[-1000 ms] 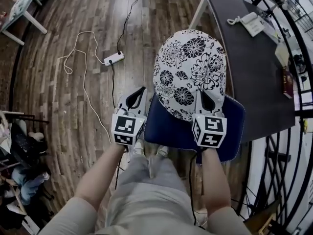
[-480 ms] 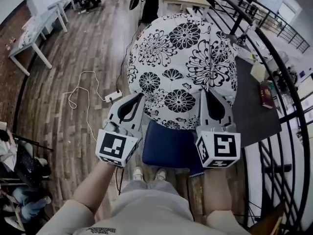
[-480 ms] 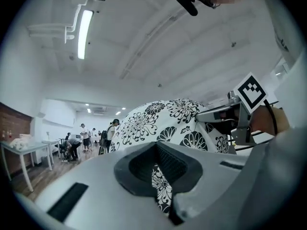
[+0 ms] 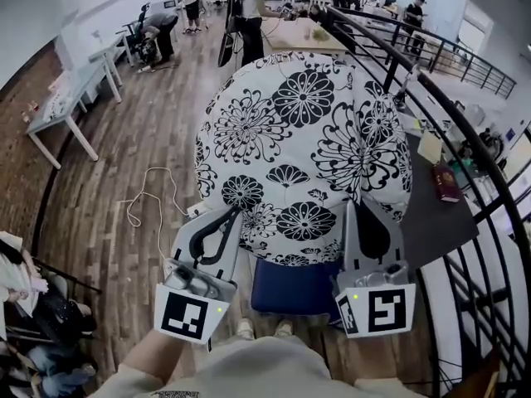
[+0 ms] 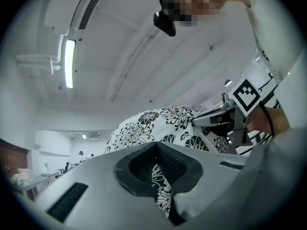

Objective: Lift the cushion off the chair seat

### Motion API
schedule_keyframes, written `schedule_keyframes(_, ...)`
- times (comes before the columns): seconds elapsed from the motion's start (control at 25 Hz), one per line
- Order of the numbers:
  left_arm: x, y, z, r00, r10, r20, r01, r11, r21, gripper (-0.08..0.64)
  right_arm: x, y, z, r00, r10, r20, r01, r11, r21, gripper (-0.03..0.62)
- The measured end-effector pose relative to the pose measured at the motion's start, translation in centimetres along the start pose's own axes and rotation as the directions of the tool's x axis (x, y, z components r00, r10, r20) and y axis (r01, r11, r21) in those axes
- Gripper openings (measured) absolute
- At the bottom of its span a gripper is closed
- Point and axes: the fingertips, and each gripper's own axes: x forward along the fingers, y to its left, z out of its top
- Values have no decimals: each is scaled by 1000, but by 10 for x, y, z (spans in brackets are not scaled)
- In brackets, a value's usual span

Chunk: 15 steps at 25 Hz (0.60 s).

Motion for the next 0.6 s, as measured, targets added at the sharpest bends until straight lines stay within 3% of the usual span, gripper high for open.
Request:
schedule_keyframes(0.16,5,-11,-2,999,-29,-13,29,1000,-12,5,2,-6,-3,1000,9,13,-9,999,36,3)
schedule_keyframes(0.36,8,-21,0,1000,4,5,-4,1000,1,5,9,-10,-11,998,60,-8,-60,998,27,3)
schedule_keyframes(0.6,14,-30,-13,996,-28,-90,21,997,-69,5,9,-11,-16,994,93,-54,-91,995,44,3)
